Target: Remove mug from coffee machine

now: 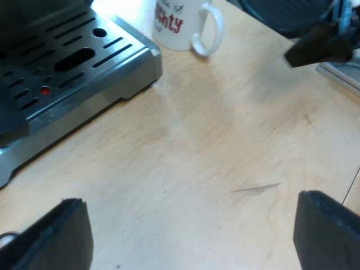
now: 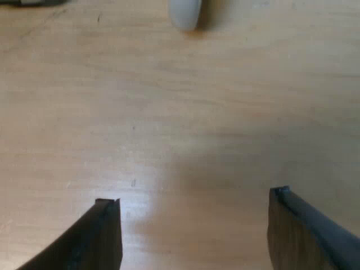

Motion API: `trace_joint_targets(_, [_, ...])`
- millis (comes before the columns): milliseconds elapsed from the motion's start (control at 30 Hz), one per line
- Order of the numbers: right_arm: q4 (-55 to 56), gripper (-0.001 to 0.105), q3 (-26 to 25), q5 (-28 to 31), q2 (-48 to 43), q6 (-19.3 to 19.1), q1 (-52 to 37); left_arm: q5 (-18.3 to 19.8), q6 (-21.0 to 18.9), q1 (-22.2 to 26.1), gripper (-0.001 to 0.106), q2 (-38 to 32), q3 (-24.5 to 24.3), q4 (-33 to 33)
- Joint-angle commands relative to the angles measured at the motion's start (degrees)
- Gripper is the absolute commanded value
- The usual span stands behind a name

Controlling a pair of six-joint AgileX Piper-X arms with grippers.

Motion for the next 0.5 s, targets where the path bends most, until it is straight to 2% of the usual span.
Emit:
trace_joint_targets(33, [9.89, 0.058, -6.79, -0.77, -0.26, 0.26, 0.12, -3.38, -0.81, 1.07, 0.079, 0.16, -2.69, 3.01])
trace_joint_targets(67, [10.17, 0.058, -8.37, -0.77, -0.26, 0.26, -0.08, -4.10, -0.81, 3.88, 0.079, 0.29, -4.98, 5.53])
trace_joint_targets(100, [10.17, 0.058, -9.16, -0.77, -0.26, 0.26, -0.08, -4.08, -0.81, 4.51, 0.079, 0.44, -5.48, 5.89])
trace_joint_targets(200, [10.15, 0.058, -13.20, -1.31, 1.06, 0.26, -0.06, -3.88, -0.08, 11.37, 0.079, 0.44, -7.62, 7.21])
trace_joint_targets(333, [10.37, 0.058, -16.18, -3.03, 3.27, 0.14, -0.06, -1.03, 0.72, 19.28, 0.079, 0.44, -8.87, 8.02])
trace_joint_targets(400, [10.66, 0.058, -17.63, -3.31, 4.76, 0.14, -1.37, -1.05, 0.71, 23.44, 0.079, 0.44, -9.00, 8.62])
trace_joint_targets(500, [10.66, 0.058, -18.43, -4.92, 5.55, -1.43, -5.65, -1.39, 0.71, 25.76, 0.079, 0.44, -9.00, 11.02])
